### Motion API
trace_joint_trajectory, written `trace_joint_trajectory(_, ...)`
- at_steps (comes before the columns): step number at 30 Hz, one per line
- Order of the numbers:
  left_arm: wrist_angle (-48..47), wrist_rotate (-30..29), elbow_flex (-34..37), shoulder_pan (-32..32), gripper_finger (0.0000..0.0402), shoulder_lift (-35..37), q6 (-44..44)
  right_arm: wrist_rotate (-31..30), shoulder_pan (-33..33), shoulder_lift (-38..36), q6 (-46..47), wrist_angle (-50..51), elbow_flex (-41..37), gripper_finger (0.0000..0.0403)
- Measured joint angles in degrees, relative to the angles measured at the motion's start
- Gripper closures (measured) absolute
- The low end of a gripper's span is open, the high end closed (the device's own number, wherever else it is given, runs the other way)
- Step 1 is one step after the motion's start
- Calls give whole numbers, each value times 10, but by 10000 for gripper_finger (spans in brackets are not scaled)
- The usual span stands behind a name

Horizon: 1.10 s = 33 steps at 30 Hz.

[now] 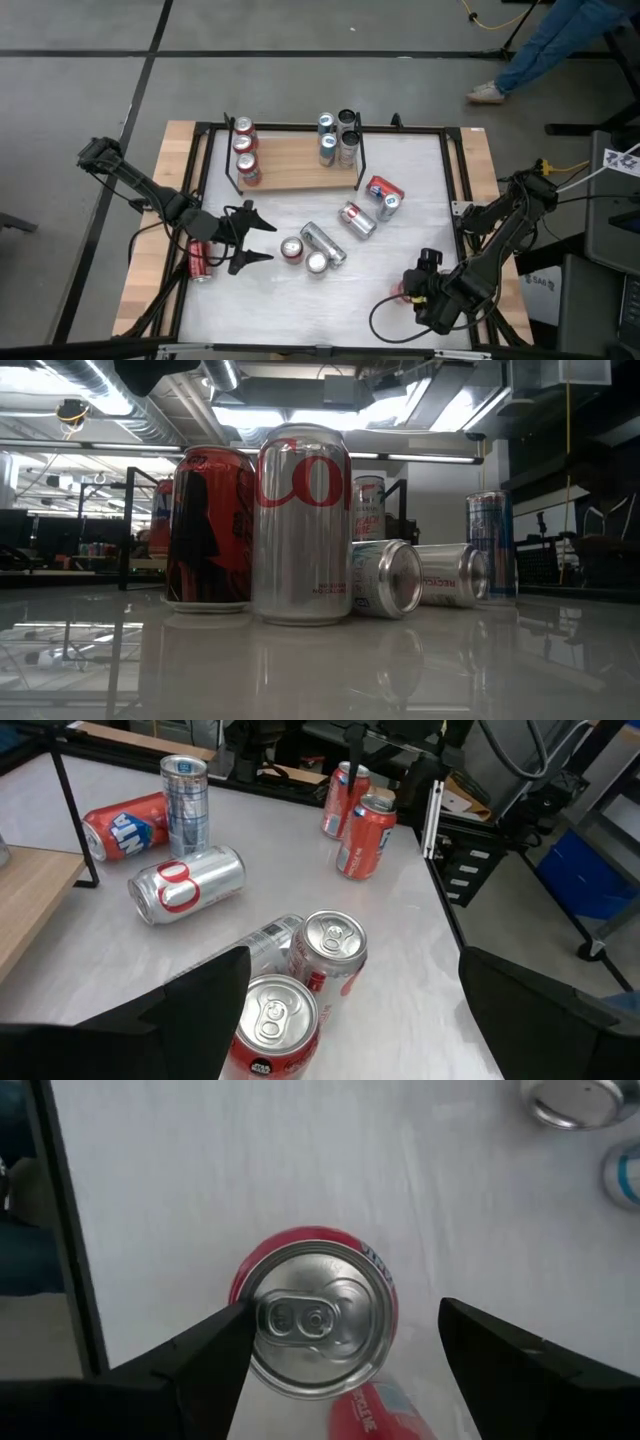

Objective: Place canned beverage on shelf
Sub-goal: Put the red soda can on the shelf

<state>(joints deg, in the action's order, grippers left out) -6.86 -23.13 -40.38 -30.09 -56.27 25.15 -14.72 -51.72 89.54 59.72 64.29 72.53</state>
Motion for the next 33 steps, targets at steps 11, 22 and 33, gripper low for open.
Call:
trace_joint_trajectory(11, 0, 0, 0, 0, 50, 0, 2, -8, 0, -50, 18, -4, -3, 93)
trace_joint_trajectory(22, 0, 0, 0, 0, 50, 0, 2, 7, 0, -30, 15, -37, -2, 93)
trace_joint_trajectory(33, 0, 0, 0, 0, 50, 0, 2, 5, 0, -15, 13, -27, -2, 93)
